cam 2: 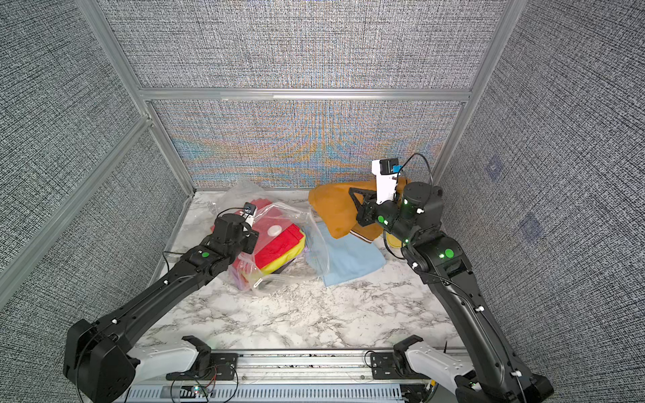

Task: Take the trousers out of the vacuum bag
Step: Place the trousers at the center of the board.

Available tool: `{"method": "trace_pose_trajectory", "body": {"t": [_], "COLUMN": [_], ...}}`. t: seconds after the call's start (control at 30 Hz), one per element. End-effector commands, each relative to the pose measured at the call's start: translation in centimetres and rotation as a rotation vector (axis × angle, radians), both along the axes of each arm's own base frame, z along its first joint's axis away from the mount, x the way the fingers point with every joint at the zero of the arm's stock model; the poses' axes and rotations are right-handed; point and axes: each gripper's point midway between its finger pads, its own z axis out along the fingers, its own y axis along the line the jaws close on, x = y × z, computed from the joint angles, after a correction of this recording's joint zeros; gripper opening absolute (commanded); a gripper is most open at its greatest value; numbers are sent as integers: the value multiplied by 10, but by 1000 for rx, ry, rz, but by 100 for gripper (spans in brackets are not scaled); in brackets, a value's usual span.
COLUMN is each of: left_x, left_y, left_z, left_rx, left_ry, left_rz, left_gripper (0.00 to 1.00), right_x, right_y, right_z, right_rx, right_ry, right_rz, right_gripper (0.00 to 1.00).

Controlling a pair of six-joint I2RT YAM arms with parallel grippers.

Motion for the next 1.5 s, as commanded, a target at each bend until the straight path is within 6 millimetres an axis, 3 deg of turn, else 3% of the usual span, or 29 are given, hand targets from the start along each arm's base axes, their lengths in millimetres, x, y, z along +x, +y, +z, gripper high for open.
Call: {"method": "trace_pose_trajectory", "body": {"t": [0.0,0.17,0.43,0.7,1.0,1.23,1.47], "left_x": [6,7,-1,-11,-19,-22,-20], "left_y": [18,41,74,100,115,119,119], "left_z": [21,40,66,87,97,101,97], "left_rx": [-28,-62,-113,-187,-208,-224,-218], "left_ry": [-70,-112,-160,-207,-229,-238,-228], "left_rz": [101,210,319,386,429,431,428], "left_gripper": [0,0,0,0,0,0,0], "right_x": [15,45,79,113,161,181,196], "right_y": [-7,-16,-26,-1,27,50,56], "right_z": [18,-10,-38,-65,-81,-93,-113], "right_rx": [39,-5,-11,-27,-57,-62,-51], "right_ry": [-83,-55,-33,-13,-4,7,31], "right_rz": [-37,-79,-94,25,145,299,419], "right_gripper": [0,0,0,0,0,0,0]}}
